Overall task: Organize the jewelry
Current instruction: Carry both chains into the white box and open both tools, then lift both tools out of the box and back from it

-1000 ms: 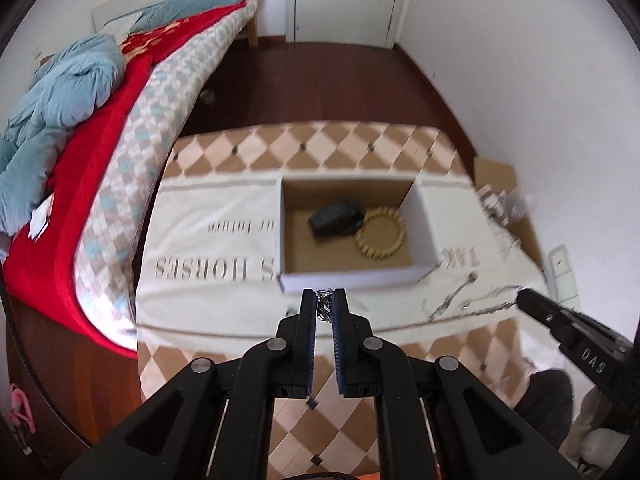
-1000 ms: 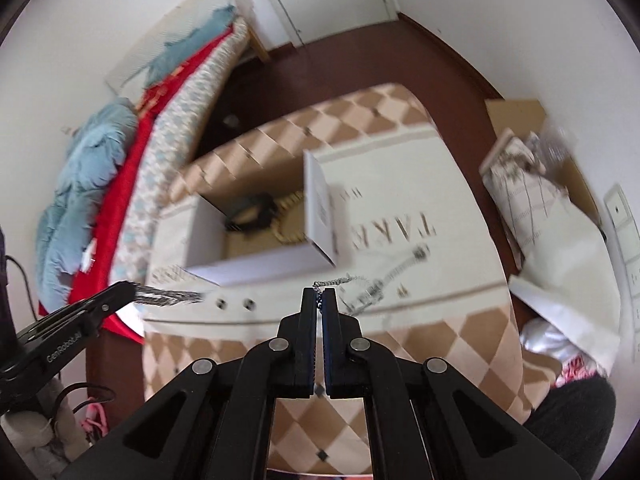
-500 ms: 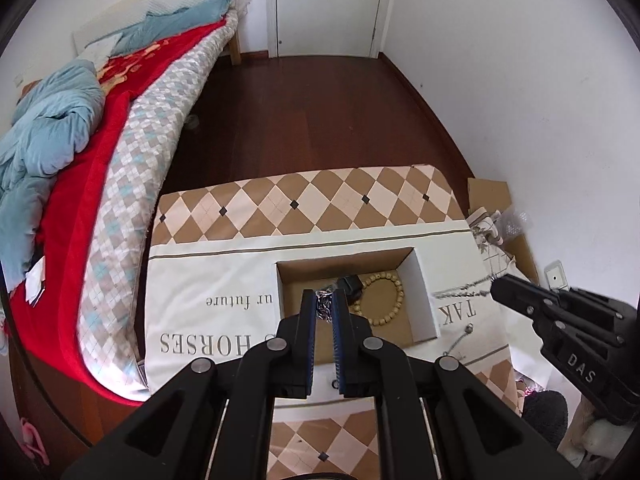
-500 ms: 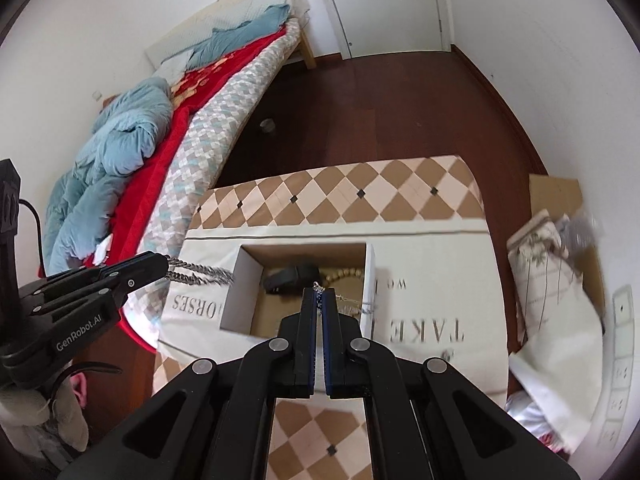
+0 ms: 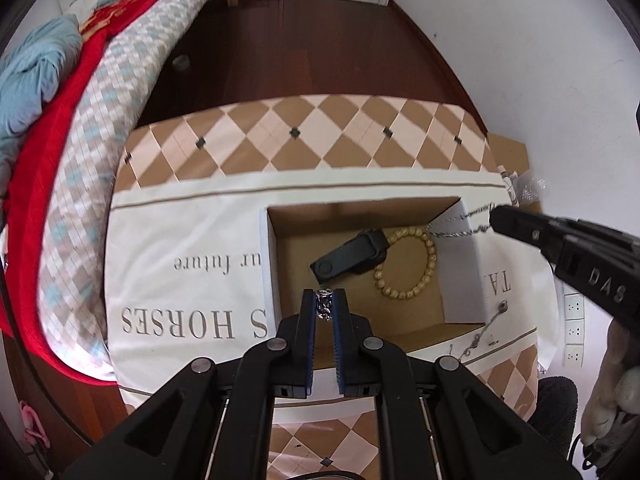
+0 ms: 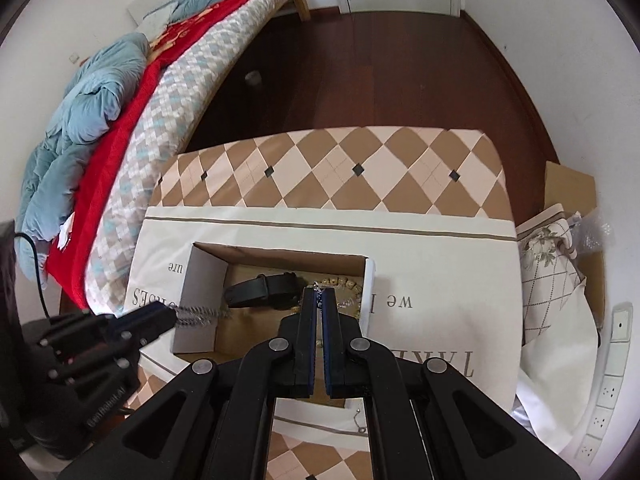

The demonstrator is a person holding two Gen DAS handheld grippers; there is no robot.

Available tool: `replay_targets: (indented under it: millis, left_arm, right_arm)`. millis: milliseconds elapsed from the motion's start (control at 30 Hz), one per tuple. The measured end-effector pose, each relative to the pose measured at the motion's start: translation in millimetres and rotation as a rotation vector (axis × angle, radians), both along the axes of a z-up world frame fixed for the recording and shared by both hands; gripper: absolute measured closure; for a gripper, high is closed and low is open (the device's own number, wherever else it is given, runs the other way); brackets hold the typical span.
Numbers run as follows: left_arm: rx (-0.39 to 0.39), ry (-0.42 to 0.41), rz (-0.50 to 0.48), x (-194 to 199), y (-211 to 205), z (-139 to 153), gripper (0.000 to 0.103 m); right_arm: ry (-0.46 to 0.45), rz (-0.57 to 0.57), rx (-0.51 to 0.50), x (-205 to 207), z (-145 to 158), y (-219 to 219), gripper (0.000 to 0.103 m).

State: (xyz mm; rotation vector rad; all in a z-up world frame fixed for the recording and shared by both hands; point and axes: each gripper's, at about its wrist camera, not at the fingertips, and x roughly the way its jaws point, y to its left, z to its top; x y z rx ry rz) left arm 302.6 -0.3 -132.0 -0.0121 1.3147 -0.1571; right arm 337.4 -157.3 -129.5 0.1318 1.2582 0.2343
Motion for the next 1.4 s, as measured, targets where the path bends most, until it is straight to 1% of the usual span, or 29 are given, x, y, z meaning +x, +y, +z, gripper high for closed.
replay_targets:
  millis: [100, 200, 300, 367, 400, 433, 467, 500, 533, 567, 633, 700, 767, 833, 900, 967, 1000, 1033, 1100, 1233, 1300, 1400]
  left_arm:
    - [-0.001, 0.021, 0.011, 0, 1, -5, 0.097]
    - [0.011, 0.062, 0.028, 0, 2, -9, 0.094]
    - [0.047, 0.046, 0.027, -3, 1, -5, 0.094]
    - [0.076, 0.028, 0.027, -5, 0, -1, 0.092]
    - [0.089, 0.021, 0.030, -6, 0, 1, 0.090]
    - [0.102, 0.009, 0.031, -7, 1, 4, 0.083]
    - [0.103, -0.002, 0.034, -7, 2, 6, 0.071]
    - [0.105, -0.011, 0.039, -7, 4, 9, 0.063]
    - [0.108, -0.021, 0.044, -7, 5, 11, 0.052]
    - [0.115, -0.034, 0.050, -8, 7, 15, 0.049]
    - [0.121, -0.045, 0.064, -10, 12, 18, 0.048]
    - [0.123, -0.056, 0.088, -13, 18, 21, 0.042]
    - [0.134, -0.071, 0.108, -15, 23, 24, 0.018]
    - [0.150, -0.081, 0.129, -19, 29, 24, 0.007]
    - [0.160, -0.088, 0.141, -22, 32, 24, 0.006]
    - [0.169, -0.098, 0.149, -26, 34, 24, 0.003]
    - [0.176, -0.106, 0.150, -29, 34, 24, 0.003]
    - [0.182, -0.114, 0.153, -31, 34, 24, 0.003]
    - [0.180, -0.134, 0.156, -37, 34, 26, 0.003]
    - [0.169, -0.170, 0.171, -46, 36, 32, 0.003]
    - [0.188, -0.189, 0.175, -50, 36, 35, 0.003]
    - [0.221, -0.222, 0.178, -58, 35, 42, 0.003]
  right_arm:
    - [0.014, 0.006, 0.004, 4, -3, 3, 0.101]
    - [0.040, 0.016, -0.002, 8, -8, 6, 0.100]
    - [0.089, 0.020, -0.013, 12, -16, 9, 0.100]
    - [0.099, 0.022, -0.030, 12, -19, 10, 0.100]
    - [0.103, 0.022, -0.028, 12, -19, 10, 0.099]
    - [0.106, 0.020, -0.029, 11, -20, 9, 0.097]
    - [0.106, 0.015, -0.035, 10, -19, 9, 0.093]
    - [0.108, 0.014, -0.029, 10, -19, 8, 0.083]
    - [0.110, 0.013, -0.018, 9, -18, 7, 0.076]
    - [0.108, 0.009, -0.020, 9, -16, 7, 0.068]
    - [0.095, 0.003, -0.029, 6, -12, 5, 0.066]
    - [0.081, -0.005, -0.048, 3, -8, 4, 0.066]
    - [0.059, -0.009, -0.091, -2, -3, 3, 0.061]
    - [0.045, -0.013, -0.122, -9, -1, 3, 0.046]
    - [0.028, -0.014, -0.157, -18, -1, 4, 0.042]
    - [0.029, -0.012, -0.178, -25, -4, 6, 0.036]
    - [0.030, -0.015, -0.181, -31, -7, 7, 0.027]
    - [0.028, -0.015, -0.189, -35, -9, 7, 0.015]
    - [0.020, -0.023, -0.218, -46, -12, 9, 0.006]
    - [0.011, -0.051, -0.243, -66, -18, 9, 0.005]
    - [0.002, -0.056, -0.245, -74, -18, 10, 0.001]
    - [-0.030, -0.067, -0.253, -86, -11, 11, 0.000]
